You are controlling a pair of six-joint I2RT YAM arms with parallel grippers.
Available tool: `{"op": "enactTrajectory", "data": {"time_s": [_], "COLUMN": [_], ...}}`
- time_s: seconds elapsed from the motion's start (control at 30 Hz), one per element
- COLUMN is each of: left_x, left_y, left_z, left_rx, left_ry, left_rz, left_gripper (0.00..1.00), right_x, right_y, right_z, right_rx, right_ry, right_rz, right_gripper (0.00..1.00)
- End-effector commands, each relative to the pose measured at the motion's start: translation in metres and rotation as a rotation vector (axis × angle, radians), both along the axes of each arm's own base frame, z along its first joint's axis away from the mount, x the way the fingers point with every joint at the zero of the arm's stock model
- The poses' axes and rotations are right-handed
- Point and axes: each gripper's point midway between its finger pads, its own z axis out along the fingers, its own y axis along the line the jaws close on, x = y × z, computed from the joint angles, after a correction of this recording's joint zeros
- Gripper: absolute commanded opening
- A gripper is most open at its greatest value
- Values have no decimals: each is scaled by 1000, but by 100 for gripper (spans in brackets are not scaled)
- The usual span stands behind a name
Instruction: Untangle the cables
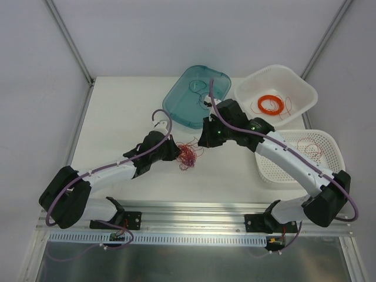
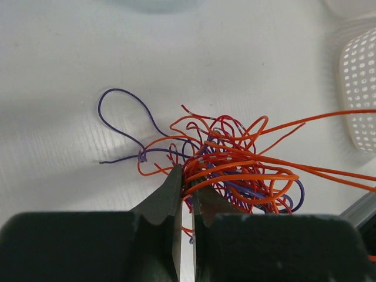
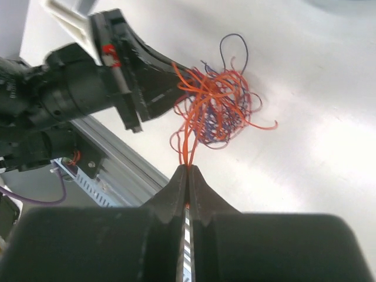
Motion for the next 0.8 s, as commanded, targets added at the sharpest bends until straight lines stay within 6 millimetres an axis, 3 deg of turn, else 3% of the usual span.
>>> {"op": "enactTrajectory", "data": {"time_s": [0.0, 0.13, 0.23, 0.37, 0.47, 0.5, 0.6, 0.63, 0.73, 0.77], "left_x": [3, 4, -8, -17, -24, -24, -30, -33, -36, -38], "left_y": [34, 62, 94, 124, 120, 115, 95, 89, 90, 87], "left_z": [-24, -26, -33, -28, -17, -12, 1, 3, 3, 2], "left_rx": [145, 218, 313, 349, 308, 286, 211, 191, 199, 193], "left_ry": [54, 91, 147, 178, 149, 138, 119, 121, 111, 112], "left_rz": [127, 216, 286, 364, 310, 283, 167, 138, 110, 92], "left_gripper": [0, 0, 0, 0, 0, 0, 0, 0, 0, 0], "right_x": [5, 17, 22, 26, 24, 19, 15, 8, 6, 8], "right_y": [-30, -71, -97, -122, -126, -119, -99, -98, -95, -95], "right_z": [65, 79, 90, 86, 54, 30, -3, -33, -64, -68], "right_rx": [54, 24, 19, 5, -19, -9, 74, 52, 7, -24], "right_ry": [-155, -188, -218, -221, -136, -72, 33, 95, 129, 115], "right_rz": [-35, -119, -176, -243, -260, -236, -219, -224, -230, -229], "right_gripper": [1, 1, 1, 1, 1, 1, 2, 2, 4, 9]}}
